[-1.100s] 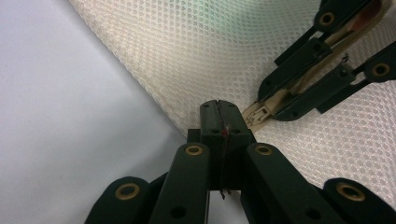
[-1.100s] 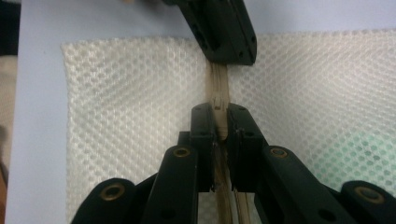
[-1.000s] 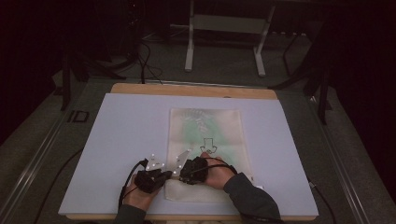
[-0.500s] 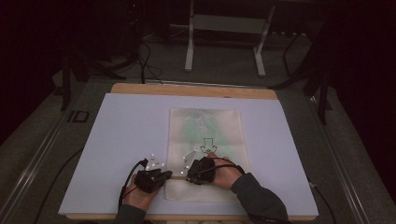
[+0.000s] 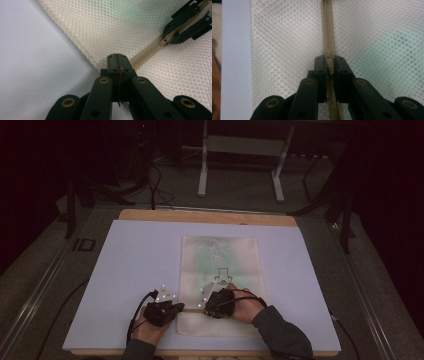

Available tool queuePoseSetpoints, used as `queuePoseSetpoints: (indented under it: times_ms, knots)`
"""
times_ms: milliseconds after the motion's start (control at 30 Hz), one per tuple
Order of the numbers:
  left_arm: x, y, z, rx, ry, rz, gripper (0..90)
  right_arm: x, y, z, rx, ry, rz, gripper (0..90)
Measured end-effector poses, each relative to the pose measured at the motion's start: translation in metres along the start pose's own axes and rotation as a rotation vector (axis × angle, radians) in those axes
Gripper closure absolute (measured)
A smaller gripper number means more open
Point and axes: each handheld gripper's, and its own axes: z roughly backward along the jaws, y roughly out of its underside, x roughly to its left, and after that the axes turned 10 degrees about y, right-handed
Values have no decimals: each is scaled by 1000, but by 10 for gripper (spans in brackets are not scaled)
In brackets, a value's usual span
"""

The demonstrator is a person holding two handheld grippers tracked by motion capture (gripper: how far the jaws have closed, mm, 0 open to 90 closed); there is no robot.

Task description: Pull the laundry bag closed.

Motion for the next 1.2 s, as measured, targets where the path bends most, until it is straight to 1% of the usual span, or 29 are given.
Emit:
queuePoseSetpoints:
  times_ms: [200,400,433,567,700,733,933,967,1200]
  knots:
    - [0,0,0,0,1,1,895,-1,5,3,5,5,2,823]
    - [0,0,0,-2,1,0,895,-2,10,5,13,5,-6,824]
    - [0,0,0,-2,1,0,894,-2,11,6,7,3,-6,823]
    - [0,0,0,-2,1,0,895,-2,13,7,17,7,-5,823]
    - [0,0,0,-2,2,0,895,-2,17,9,19,9,-8,823]
    - [0,0,0,-1,1,0,895,-2,18,9,12,7,-10,823]
    - [0,0,0,-2,1,1,895,-1,20,10,16,8,-10,823]
    - [0,0,0,-2,1,2,895,-1,20,10,24,12,-2,823]
    - [0,0,0,-2,3,2,895,-2,23,13,26,8,-8,824]
